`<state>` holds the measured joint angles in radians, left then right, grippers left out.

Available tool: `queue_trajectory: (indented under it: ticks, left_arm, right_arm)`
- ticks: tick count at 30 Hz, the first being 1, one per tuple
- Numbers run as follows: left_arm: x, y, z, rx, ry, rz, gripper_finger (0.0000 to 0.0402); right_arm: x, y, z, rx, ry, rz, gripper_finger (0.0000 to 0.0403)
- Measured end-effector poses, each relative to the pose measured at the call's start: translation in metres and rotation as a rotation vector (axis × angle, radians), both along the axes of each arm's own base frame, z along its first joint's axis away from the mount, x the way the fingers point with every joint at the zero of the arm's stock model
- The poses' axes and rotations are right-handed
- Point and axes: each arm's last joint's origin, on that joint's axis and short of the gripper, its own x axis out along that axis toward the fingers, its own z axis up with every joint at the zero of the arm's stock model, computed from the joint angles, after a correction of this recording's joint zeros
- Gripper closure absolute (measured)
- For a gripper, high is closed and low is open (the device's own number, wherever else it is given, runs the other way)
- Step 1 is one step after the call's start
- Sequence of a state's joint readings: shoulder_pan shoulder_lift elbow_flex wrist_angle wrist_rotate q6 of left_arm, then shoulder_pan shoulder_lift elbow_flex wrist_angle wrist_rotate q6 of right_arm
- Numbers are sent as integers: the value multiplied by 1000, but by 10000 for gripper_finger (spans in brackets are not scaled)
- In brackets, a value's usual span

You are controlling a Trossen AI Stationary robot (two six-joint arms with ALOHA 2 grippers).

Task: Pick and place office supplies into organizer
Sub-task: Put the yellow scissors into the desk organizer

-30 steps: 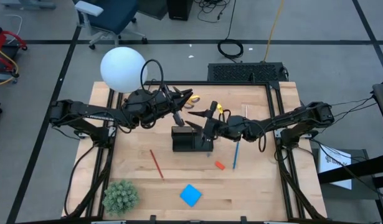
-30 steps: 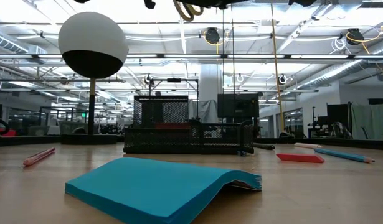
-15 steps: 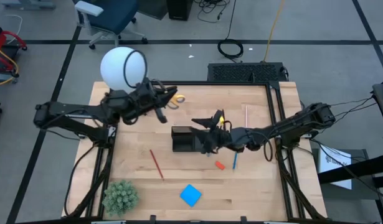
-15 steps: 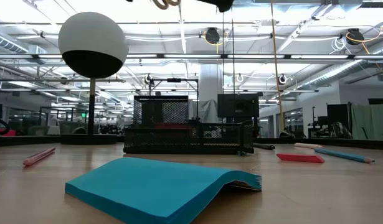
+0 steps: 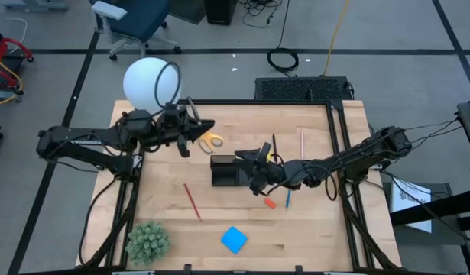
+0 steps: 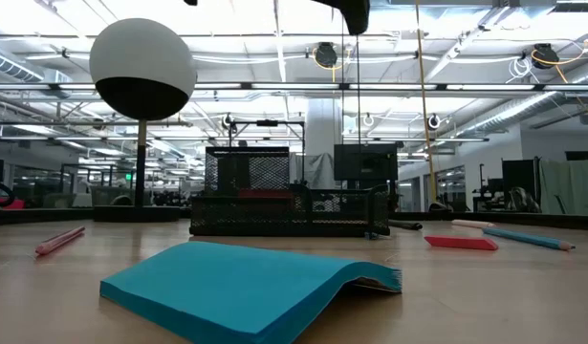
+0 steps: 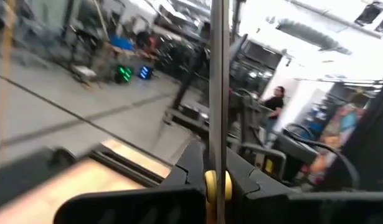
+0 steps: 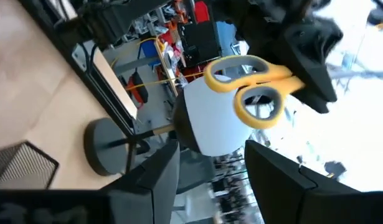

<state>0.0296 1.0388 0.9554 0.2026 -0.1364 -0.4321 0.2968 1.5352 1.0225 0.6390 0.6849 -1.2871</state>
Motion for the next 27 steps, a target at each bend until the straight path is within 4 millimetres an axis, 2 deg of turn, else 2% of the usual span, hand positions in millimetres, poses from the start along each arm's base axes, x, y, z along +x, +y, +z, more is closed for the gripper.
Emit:
queue_trajectory:
  ticks: [17, 27]
  left_arm:
    - [32, -4, -26, -269, 86, -202, 397]
    - [52, -12, -39, -350, 94, -289, 397]
  right_arm:
    - [-11, 36, 0, -536, 187, 92, 236]
    - [-13, 40, -1, -667, 227, 104, 238]
